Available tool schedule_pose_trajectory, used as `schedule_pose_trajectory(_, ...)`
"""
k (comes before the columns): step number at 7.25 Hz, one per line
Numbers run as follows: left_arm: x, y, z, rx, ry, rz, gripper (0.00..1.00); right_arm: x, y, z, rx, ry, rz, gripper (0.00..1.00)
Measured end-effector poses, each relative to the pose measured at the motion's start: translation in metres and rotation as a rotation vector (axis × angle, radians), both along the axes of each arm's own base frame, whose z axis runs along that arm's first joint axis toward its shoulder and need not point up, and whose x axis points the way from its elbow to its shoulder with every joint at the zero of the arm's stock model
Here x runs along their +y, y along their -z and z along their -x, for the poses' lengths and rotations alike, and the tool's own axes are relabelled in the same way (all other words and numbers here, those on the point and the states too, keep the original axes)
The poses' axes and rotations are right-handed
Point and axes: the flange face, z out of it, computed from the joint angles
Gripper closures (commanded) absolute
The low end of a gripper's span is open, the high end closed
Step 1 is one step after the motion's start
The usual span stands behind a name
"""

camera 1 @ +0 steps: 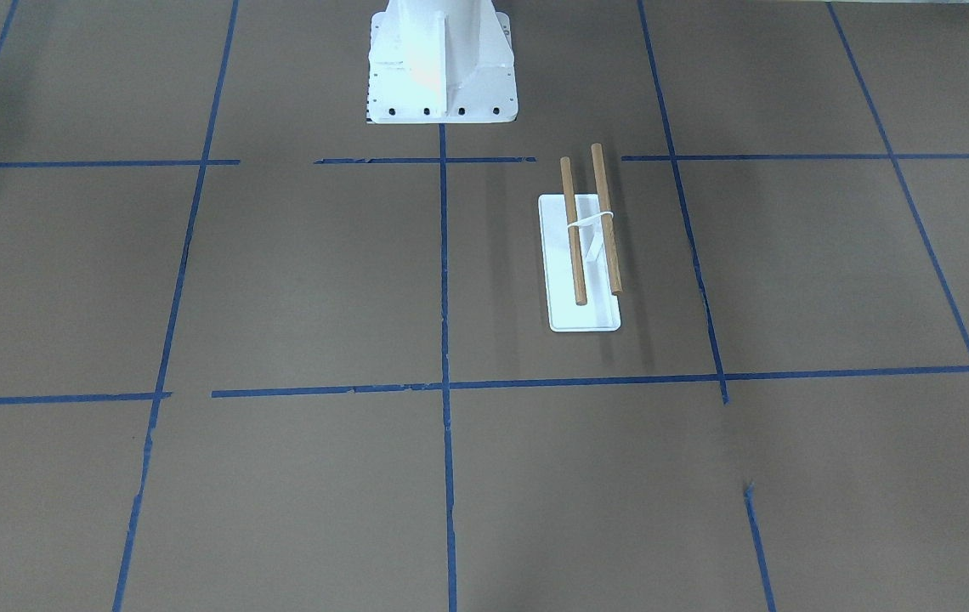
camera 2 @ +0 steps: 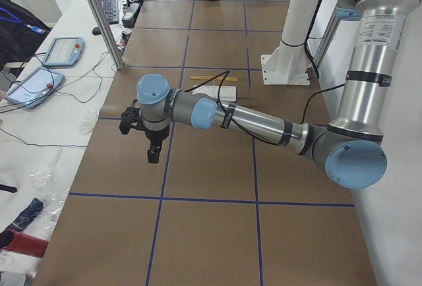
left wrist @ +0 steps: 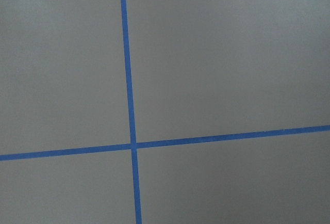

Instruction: Hang towel on rack

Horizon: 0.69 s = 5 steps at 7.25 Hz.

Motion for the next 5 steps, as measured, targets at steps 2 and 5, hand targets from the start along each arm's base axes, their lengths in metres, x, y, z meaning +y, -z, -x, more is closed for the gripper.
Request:
schedule_pose_trajectory(2,-0.005,0.019,-0.021,0.047,0.076,-0.015,0.0,-0.032,0.139,-0.019,-0.009,-0.05,-0.084,1.0)
schedule_pose_trajectory(5,-0.013,0.055,-0.083,0.157,0.111,-0.117,0.0,-0.082,0.305,0.029,-0.13,-0.146,-0.093,1.0)
